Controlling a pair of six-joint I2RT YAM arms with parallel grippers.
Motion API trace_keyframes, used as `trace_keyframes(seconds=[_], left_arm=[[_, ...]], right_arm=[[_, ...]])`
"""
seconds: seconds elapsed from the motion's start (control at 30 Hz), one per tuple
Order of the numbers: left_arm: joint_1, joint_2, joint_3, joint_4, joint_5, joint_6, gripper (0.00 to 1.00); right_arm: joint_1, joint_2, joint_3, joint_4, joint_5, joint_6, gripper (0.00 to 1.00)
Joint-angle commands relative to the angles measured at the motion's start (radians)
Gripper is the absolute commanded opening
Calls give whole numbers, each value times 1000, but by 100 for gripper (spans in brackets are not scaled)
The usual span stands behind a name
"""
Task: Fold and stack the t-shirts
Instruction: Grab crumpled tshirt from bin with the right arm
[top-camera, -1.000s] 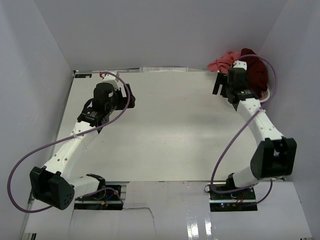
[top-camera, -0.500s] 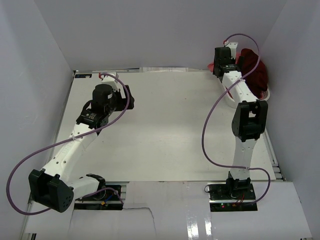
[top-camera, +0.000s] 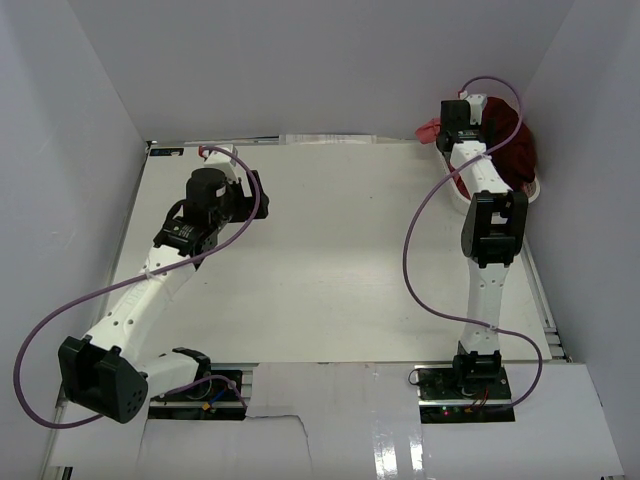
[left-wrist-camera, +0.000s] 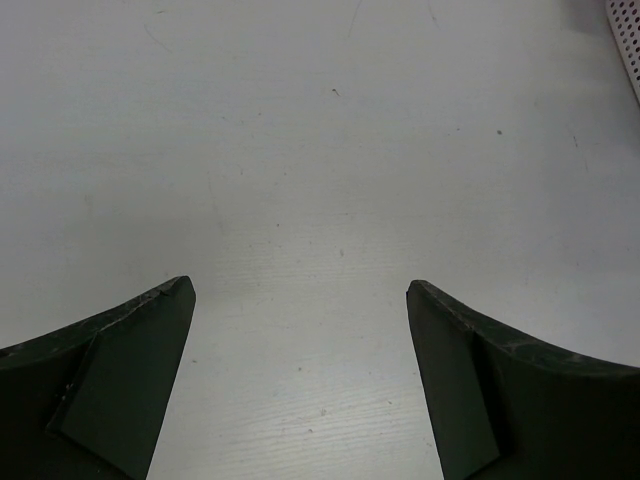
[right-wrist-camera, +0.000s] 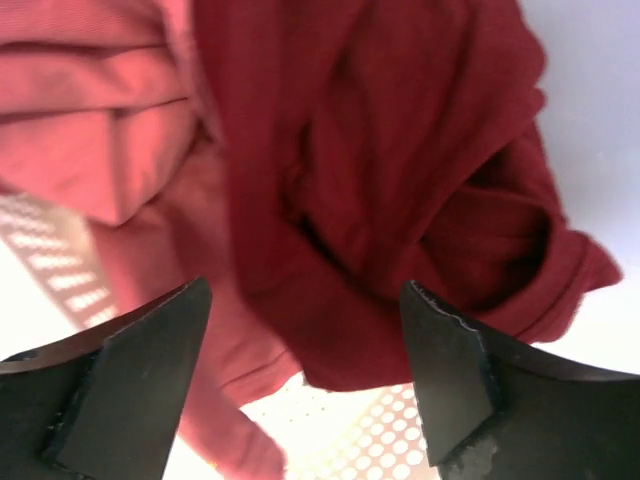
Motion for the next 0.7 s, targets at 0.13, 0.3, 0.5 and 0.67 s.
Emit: trace_keyframes(seconds=[0.13, 0.3, 0.5, 0.67], left_arm=[[0, 3, -2, 5, -3, 12, 98], [0, 7, -1, 4, -6, 15, 98], [0, 1, -1, 2, -13, 17, 98], [0, -2, -4, 1, -24, 17, 98]], right_arm=[[-43, 21, 60, 30, -16, -6, 52], [-45, 20, 54, 32, -53, 1, 47], [-45, 14, 54, 32, -108, 9, 61], [-43, 21, 51, 32, -145, 17, 50]])
